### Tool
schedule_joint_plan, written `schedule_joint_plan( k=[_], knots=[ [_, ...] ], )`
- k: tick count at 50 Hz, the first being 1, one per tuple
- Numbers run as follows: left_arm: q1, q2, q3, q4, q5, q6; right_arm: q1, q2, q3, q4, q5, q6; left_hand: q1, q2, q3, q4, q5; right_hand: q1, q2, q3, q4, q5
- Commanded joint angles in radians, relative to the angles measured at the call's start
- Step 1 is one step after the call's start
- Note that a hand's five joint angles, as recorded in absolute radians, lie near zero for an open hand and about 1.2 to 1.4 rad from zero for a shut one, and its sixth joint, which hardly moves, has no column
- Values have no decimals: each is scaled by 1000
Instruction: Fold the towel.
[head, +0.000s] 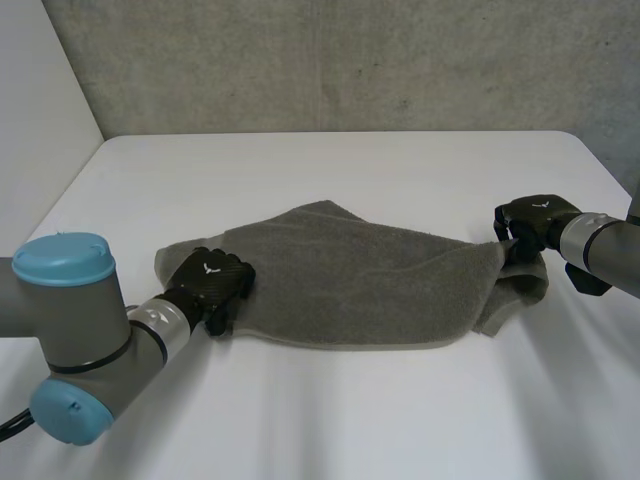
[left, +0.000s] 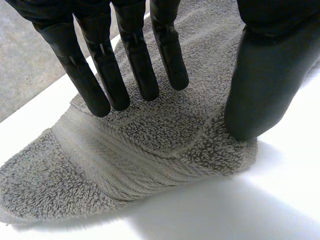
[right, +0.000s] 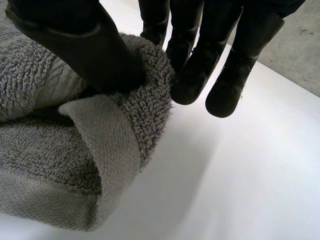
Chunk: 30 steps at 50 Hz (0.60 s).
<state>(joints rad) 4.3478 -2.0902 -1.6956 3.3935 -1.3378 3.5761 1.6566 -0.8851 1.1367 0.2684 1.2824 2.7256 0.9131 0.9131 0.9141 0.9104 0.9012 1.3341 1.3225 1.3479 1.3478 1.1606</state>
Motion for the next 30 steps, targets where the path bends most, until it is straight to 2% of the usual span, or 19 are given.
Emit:
schedule_joint_plan(
  k=[1,10,16,30],
  knots=[
    [-1,-10,5,-2,-1,1,0,0,2,0,0,-1,-13,-13,-14,-10,-175,62,74,48,48,61],
    [-2,-7,1,-26,-4,6,-1,0,2,0,-2,-1,-27,-27,-28,-25,-190,62,74,48,48,61],
    [-10,10,-15,-68,-21,38,-1,0,2,-2,-3,-3,-209,-209,-210,-206,-372,62,74,48,48,61],
    [-2,35,-24,-85,-29,39,0,2,6,0,-2,-35,-198,-198,-199,-195,-360,62,74,48,48,61]
  ],
)
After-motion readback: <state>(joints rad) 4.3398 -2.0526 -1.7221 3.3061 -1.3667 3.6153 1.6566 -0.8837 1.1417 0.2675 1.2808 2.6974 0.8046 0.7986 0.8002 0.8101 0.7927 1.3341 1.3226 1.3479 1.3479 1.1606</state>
